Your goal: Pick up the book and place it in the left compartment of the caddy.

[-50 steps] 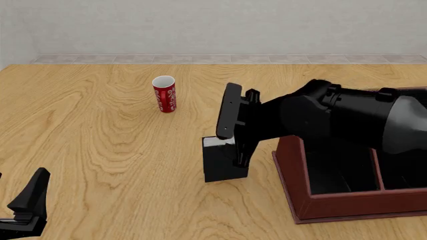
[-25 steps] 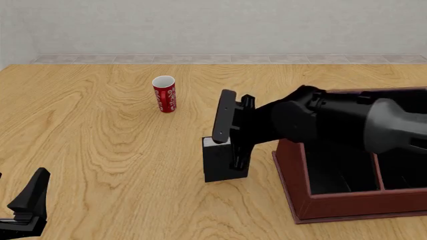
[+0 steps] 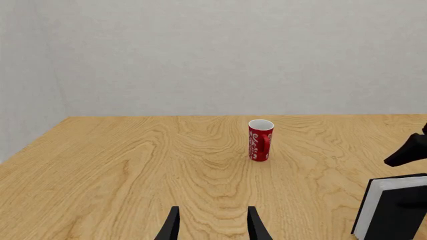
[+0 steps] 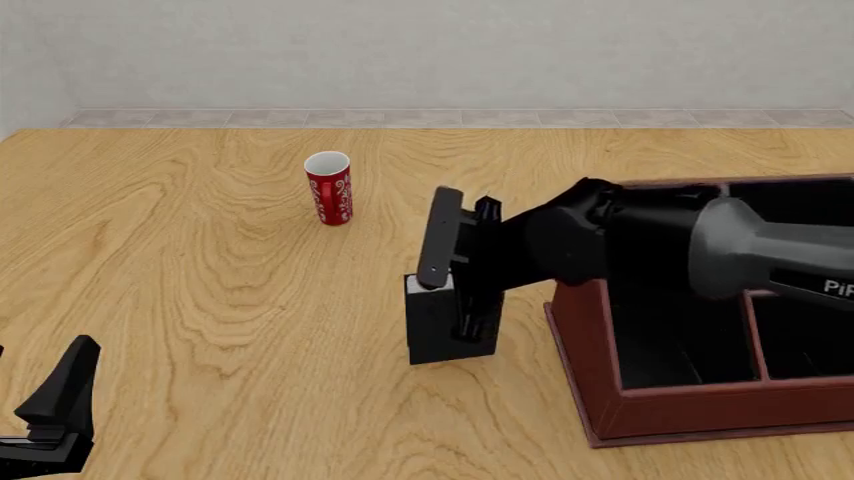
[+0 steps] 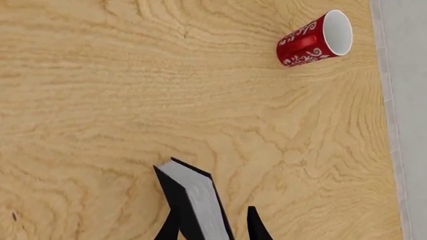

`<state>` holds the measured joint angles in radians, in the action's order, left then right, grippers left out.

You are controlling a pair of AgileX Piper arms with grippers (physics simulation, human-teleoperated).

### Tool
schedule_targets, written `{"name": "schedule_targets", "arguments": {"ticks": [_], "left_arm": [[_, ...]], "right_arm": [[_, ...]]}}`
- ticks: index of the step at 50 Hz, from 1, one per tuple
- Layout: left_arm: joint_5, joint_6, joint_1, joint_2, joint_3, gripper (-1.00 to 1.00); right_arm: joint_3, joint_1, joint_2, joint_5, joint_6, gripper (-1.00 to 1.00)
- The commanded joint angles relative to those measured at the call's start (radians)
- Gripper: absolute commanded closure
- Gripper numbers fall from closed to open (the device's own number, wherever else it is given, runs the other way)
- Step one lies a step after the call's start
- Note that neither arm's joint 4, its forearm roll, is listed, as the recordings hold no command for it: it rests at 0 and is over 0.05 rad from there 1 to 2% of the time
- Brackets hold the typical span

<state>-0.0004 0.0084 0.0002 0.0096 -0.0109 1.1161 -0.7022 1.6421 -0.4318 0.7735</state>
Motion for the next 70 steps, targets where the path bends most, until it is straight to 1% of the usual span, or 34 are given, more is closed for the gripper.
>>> {"name": "schedule_targets", "arguments": {"ticks": [1, 27, 28, 46, 52, 57, 59, 65, 66, 70], "left_arm": [[0.004, 0.0, -0.001, -0.005, 0.001, -1.0], [0.004, 0.0, -0.001, -0.004, 0.001, -1.0], [0.004, 0.0, -0.001, -0.004, 0.001, -1.0], [0.004, 0.0, 0.0, -0.004, 0.001, -1.0], [0.004, 0.0, 0.0, -0.005, 0.001, -1.0], [0.004, 0.0, -0.001, -0.005, 0.001, -1.0], [0.004, 0.0, 0.0, -0.004, 0.001, -1.0], [0.004, 0.0, 0.0, -0.005, 0.001, -1.0], [0.004, 0.0, -0.001, -0.005, 0.001, -1.0], [0.004, 0.0, 0.0, -0.005, 0.001, -1.0]], "right_arm": [[0.005, -0.003, 0.024, 0.008, -0.008, -1.0], [0.002, -0.001, 0.057, 0.024, -0.033, -1.0], [0.003, 0.004, 0.059, 0.022, -0.032, 1.0], [0.01, 0.001, 0.039, -0.001, -0.026, 1.0], [0.013, -0.002, -0.016, -0.034, -0.01, 1.0], [0.013, -0.011, -0.069, -0.064, -0.011, 1.0], [0.005, -0.008, -0.094, -0.075, 0.001, 1.0], [-0.006, -0.02, -0.168, -0.115, -0.005, 1.0], [-0.014, -0.018, -0.198, -0.126, 0.004, 1.0], [-0.015, -0.025, -0.245, -0.153, -0.006, 1.0]]}}
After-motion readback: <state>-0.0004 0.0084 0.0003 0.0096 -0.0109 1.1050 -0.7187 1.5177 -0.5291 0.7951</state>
